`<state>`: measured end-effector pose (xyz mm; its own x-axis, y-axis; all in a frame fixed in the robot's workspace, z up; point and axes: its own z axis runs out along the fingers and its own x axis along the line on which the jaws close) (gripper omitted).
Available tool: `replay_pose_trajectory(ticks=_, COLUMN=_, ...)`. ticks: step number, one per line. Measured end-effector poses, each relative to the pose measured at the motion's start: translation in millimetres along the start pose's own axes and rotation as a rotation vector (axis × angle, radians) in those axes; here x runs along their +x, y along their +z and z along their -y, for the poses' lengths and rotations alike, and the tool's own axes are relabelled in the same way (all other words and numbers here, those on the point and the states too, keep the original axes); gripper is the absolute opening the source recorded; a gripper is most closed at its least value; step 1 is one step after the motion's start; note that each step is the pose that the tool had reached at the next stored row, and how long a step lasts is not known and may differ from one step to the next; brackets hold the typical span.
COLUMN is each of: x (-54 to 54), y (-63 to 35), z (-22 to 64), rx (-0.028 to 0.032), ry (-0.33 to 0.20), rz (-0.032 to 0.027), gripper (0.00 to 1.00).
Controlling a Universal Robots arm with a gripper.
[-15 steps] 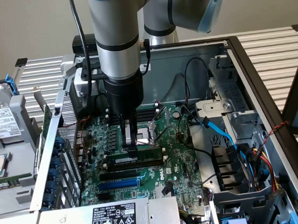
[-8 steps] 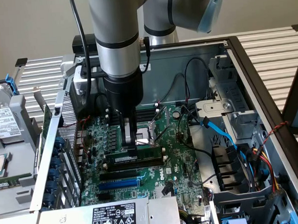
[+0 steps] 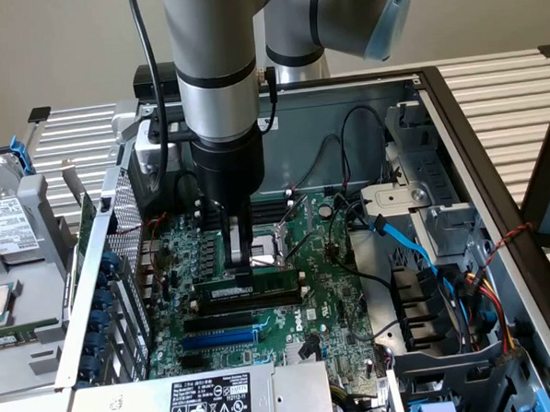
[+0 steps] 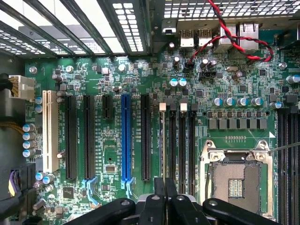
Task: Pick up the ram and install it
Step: 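Insert the ram into the slot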
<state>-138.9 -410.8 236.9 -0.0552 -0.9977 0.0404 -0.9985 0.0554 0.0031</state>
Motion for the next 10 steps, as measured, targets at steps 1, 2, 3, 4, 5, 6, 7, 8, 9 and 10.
replay_pose_trajectory(ticks=1, x=0.1, y=-0.7, z=0.2, rx=-0.0006, ry=0.0, rz=-0.0003, gripper=0.12)
replay_pose_trajectory(ticks=2, x=0.0, y=-1.4, z=0.6, rx=-0.0009, ry=0.0, rz=-0.0002, gripper=0.12)
replay_pose_trajectory(ticks=3, x=-0.1, y=-1.9, z=1.2, rx=-0.0011, ry=0.0, rz=0.0001, gripper=0.12)
replay_pose_trajectory(ticks=4, x=-0.1, y=-2.4, z=2.0, rx=-0.0016, ry=0.0, rz=-0.0001, gripper=0.12)
replay_pose_trajectory(ticks=5, x=-0.2, y=-2.3, z=2.4, rx=-0.0022, ry=0.0, rz=0.0001, gripper=0.12)
replay_pose_trajectory(ticks=6, x=-0.1, y=-2.4, z=2.4, rx=-0.0024, ry=0.0, rz=0.0, gripper=0.12)
replay_pose_trajectory(ticks=7, x=-0.1, y=-2.4, z=2.4, rx=-0.0024, ry=0.0, rz=0.0, gripper=0.12)
replay_pose_trajectory(ticks=8, x=-0.1, y=-2.4, z=2.4, rx=-0.0025, ry=0.0, rz=0.0, gripper=0.12)
replay_pose_trajectory(ticks=9, x=-0.1, y=-2.4, z=2.4, rx=-0.0025, ry=0.0, rz=-0.0001, gripper=0.12)
replay_pose_trajectory(ticks=10, x=-0.1, y=-2.4, z=2.4, rx=-0.0029, ry=0.0, rz=-0.0002, gripper=0.12)
